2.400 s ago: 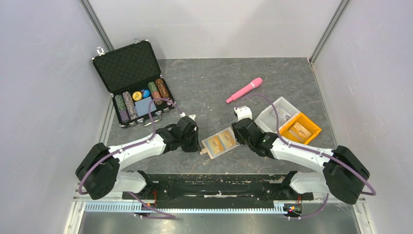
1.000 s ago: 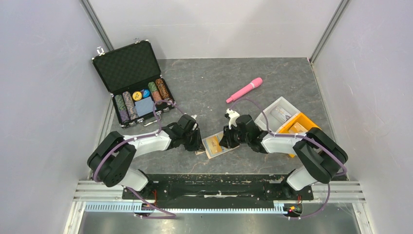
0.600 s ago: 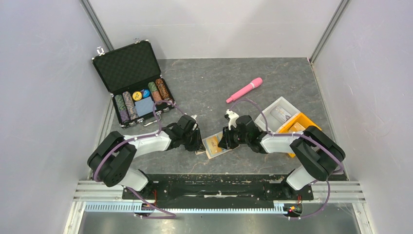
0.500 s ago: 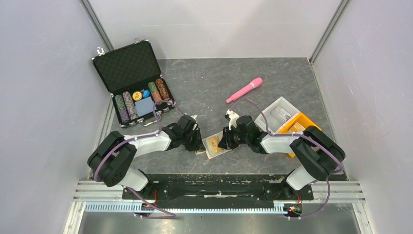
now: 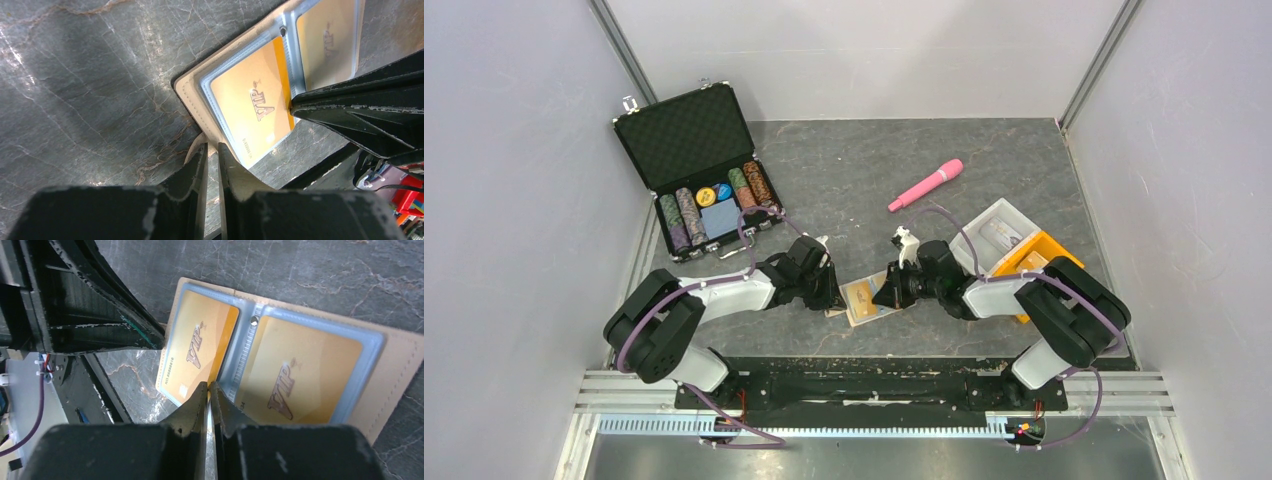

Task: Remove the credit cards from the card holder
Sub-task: Remove the credit card from the card holder.

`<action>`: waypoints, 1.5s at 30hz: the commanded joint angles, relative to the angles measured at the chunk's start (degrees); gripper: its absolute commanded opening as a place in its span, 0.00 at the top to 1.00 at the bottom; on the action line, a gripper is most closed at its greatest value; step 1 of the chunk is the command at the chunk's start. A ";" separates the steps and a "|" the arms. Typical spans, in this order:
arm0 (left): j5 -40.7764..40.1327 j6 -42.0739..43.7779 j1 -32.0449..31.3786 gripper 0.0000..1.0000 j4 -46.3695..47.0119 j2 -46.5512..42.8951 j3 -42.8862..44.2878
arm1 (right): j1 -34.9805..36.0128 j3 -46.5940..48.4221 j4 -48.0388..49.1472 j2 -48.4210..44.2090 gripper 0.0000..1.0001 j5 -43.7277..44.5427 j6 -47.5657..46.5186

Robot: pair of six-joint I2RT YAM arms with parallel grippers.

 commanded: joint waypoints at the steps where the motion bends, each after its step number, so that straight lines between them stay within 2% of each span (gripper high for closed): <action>1: -0.32 0.10 0.03 0.81 1.32 1.45 -1.20 | -0.49 -1.03 6.58 0.33 0.91 -4.42 2.07; 5: -0.20 0.01 0.02 0.81 1.50 1.55 -1.27 | -0.52 -0.99 7.22 1.17 0.84 -4.69 2.64; 11: -0.12 -0.08 0.04 0.81 1.67 1.23 -1.53 | -0.58 -0.68 8.07 2.79 0.83 -5.17 3.63; 15: -0.29 0.00 0.02 0.82 1.55 1.32 -1.59 | -0.62 -0.79 8.37 2.83 0.90 -5.15 3.80; 18: -0.79 0.00 0.04 0.82 1.01 1.31 -1.58 | -1.15 -1.61 9.97 2.30 1.00 -6.14 4.51; 27: -2.18 0.36 0.03 0.82 -1.27 0.94 -0.84 | -4.01 -6.38 17.26 -0.19 1.00 -9.58 8.72; 35: -2.05 0.45 0.04 0.82 -1.80 0.51 -0.61 | -4.28 -6.16 12.87 -1.61 1.00 -6.47 6.83; 42: -0.91 -0.08 0.04 0.74 -4.57 -3.44 2.66 | -4.32 -4.07 10.55 -1.56 0.79 -6.30 6.05; 45: -1.50 -0.18 0.03 0.73 -5.25 -4.50 4.14 | -4.25 -3.20 9.32 -1.26 0.75 -5.71 5.55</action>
